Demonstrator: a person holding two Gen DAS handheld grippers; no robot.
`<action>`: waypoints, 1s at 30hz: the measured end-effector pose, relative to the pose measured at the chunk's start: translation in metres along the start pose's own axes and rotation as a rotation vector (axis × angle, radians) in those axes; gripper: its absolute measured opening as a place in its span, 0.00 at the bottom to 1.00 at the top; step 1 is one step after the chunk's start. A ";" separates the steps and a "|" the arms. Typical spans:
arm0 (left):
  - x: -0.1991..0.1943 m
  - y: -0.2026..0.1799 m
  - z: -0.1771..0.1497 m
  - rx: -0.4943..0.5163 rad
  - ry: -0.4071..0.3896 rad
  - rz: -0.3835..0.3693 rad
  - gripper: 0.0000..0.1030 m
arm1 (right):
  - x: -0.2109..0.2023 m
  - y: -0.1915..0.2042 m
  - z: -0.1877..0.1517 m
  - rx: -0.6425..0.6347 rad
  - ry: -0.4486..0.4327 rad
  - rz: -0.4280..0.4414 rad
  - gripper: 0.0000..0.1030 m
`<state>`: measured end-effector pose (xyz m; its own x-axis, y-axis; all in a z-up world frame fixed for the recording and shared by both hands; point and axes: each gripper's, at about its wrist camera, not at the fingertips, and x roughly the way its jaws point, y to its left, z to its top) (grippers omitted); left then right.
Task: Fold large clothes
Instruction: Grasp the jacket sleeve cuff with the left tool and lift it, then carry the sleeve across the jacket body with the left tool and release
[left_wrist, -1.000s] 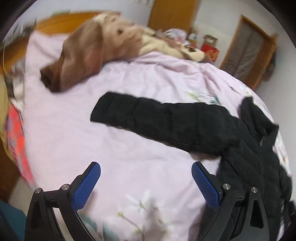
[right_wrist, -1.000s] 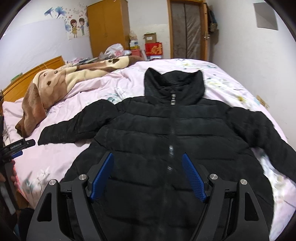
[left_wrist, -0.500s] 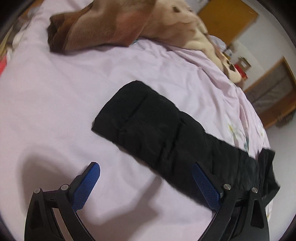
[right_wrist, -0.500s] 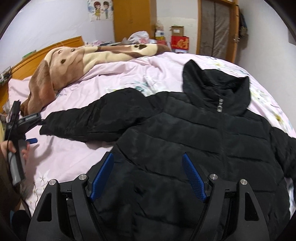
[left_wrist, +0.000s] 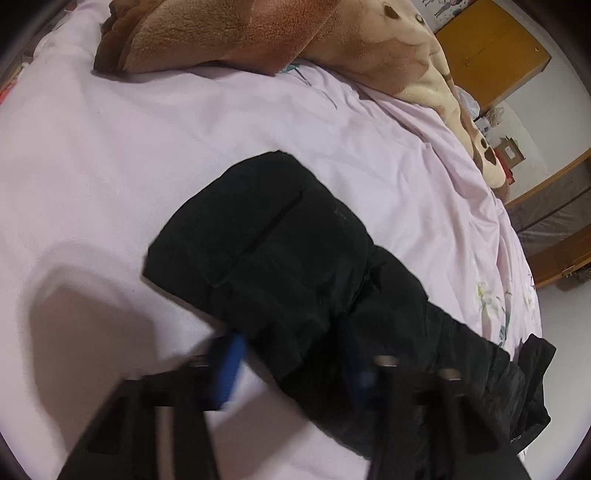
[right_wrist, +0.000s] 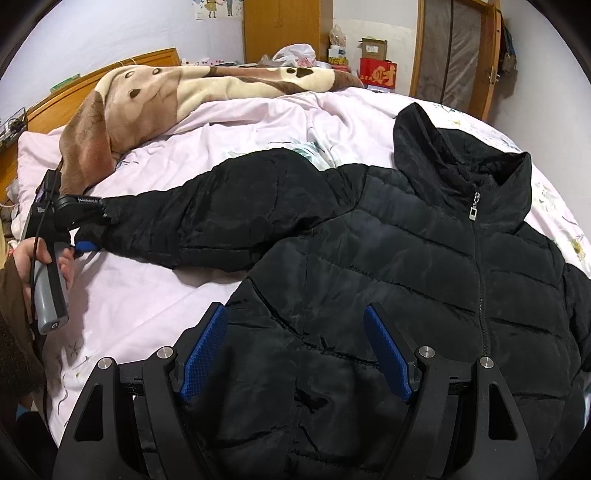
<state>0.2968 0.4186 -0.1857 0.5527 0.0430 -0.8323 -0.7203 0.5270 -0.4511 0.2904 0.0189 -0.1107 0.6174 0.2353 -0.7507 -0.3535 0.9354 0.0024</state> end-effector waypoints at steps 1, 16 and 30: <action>-0.002 -0.001 0.000 0.001 -0.004 -0.004 0.26 | 0.000 -0.001 0.000 0.002 -0.002 -0.004 0.74; -0.098 -0.112 -0.036 0.386 -0.291 -0.108 0.10 | -0.030 -0.028 0.008 0.077 -0.051 0.002 0.74; -0.147 -0.262 -0.150 0.728 -0.294 -0.351 0.10 | -0.080 -0.098 0.006 0.215 -0.143 -0.049 0.74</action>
<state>0.3417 0.1472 0.0062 0.8515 -0.0595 -0.5209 -0.0944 0.9599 -0.2639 0.2796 -0.0905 -0.0468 0.7285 0.2092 -0.6523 -0.1728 0.9775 0.1206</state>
